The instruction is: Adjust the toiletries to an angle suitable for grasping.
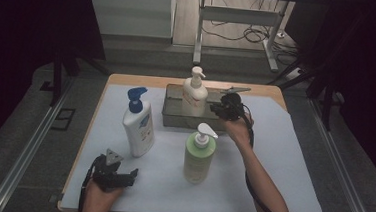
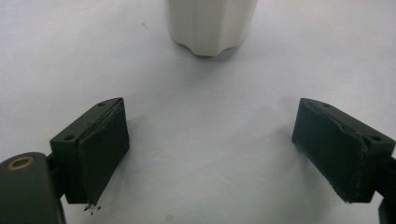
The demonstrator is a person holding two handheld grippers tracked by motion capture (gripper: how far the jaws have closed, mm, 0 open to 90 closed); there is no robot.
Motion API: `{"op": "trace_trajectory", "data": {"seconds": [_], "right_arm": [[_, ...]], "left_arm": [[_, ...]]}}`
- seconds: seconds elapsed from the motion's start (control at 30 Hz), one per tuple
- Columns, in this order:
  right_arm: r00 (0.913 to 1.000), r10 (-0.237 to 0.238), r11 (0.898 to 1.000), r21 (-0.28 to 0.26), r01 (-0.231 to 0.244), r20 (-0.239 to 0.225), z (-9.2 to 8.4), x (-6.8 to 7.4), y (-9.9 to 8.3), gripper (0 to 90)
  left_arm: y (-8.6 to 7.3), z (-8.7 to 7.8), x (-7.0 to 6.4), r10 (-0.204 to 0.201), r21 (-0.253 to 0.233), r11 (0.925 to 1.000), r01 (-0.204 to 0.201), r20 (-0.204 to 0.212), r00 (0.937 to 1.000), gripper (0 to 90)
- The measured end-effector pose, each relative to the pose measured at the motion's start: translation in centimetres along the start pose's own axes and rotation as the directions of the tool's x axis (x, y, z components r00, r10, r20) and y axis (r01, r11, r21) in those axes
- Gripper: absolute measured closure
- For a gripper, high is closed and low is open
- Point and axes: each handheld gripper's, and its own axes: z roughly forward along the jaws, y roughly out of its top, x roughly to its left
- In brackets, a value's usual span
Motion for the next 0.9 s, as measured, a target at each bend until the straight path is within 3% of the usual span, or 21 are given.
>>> {"op": "trace_trajectory", "data": {"seconds": [0.17, 0.57, 0.9], "right_arm": [[0.9999, 0.000, 1.000, 0.018, 0.000, 0.011, 1.3, 0.1, 0.5, 87.3], [0.9999, 0.001, 0.999, 0.051, 0.000, -0.012, 3.2, 0.6, 0.7, 87.9], [0.9995, 0.016, 0.998, 0.059, -0.014, -0.026, 3.6, 0.8, 0.5, 88.0]], "left_arm": [[0.0, 0.0, 0.0, 0.000, 0.000, 1.0000, 0.000, 0.001, 1.0000, 10.5], [0.0, 0.0, 0.0, 0.000, 0.000, 1.0000, 0.000, 0.000, 1.0000, 10.6], [0.0, 0.0, 0.0, 0.000, 0.000, 1.0000, 0.000, 0.001, 1.0000, 10.6]]}}
